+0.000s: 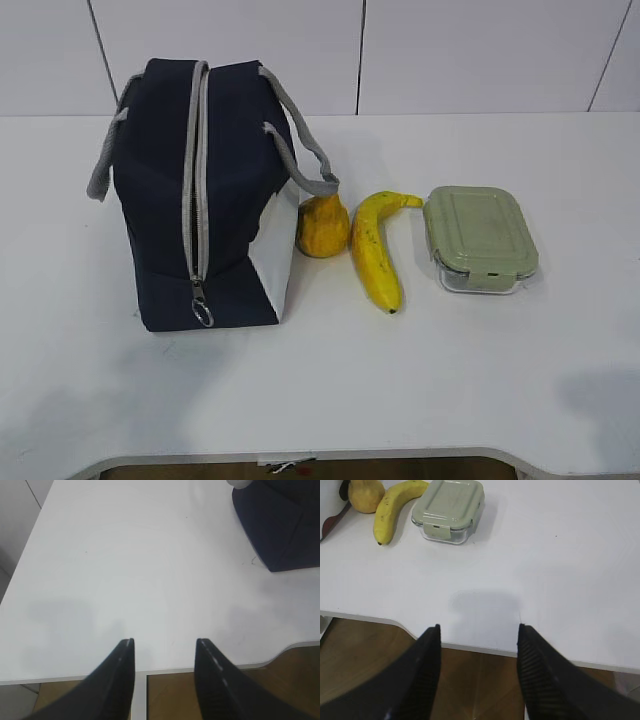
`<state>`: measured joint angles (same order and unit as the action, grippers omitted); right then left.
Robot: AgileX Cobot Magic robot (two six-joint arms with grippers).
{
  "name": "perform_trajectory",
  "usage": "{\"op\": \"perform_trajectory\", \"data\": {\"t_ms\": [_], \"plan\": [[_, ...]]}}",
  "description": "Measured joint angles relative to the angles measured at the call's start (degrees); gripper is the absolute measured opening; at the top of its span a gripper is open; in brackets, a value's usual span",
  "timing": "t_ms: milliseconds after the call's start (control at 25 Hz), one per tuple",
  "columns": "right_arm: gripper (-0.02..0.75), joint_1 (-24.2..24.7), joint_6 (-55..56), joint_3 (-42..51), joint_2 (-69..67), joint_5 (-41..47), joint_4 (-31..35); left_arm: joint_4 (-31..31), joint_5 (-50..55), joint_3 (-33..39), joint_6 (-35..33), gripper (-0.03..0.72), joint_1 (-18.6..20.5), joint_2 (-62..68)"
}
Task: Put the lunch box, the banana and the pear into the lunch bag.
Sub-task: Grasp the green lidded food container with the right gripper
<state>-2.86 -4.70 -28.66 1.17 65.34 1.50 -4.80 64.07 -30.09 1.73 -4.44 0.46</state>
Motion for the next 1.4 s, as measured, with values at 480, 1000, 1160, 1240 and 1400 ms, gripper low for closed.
{"op": "perform_trajectory", "data": {"t_ms": [480, 1000, 1160, 1240, 1400], "plan": [[0.405, 0.0, 0.0, 0.0, 0.0, 0.0, 0.1, 0.0, 0.0, 0.0, 0.0, 0.306, 0.0, 0.0], [0.405, 0.0, 0.0, -0.5, -6.0, -3.1, 13.6, 0.0, 0.0, 0.0, 0.0, 0.306, 0.0, 0.0], [0.405, 0.0, 0.0, -0.5, -13.4, -3.9, 19.2, 0.0, 0.0, 0.0, 0.0, 0.306, 0.0, 0.0], [0.405, 0.0, 0.0, -0.9, -17.2, -4.4, 21.4, 0.0, 0.0, 0.0, 0.0, 0.306, 0.0, 0.0], [0.405, 0.0, 0.0, -3.6, -25.8, -5.0, 23.1, 0.0, 0.0, 0.0, 0.0, 0.306, 0.0, 0.0]]}}
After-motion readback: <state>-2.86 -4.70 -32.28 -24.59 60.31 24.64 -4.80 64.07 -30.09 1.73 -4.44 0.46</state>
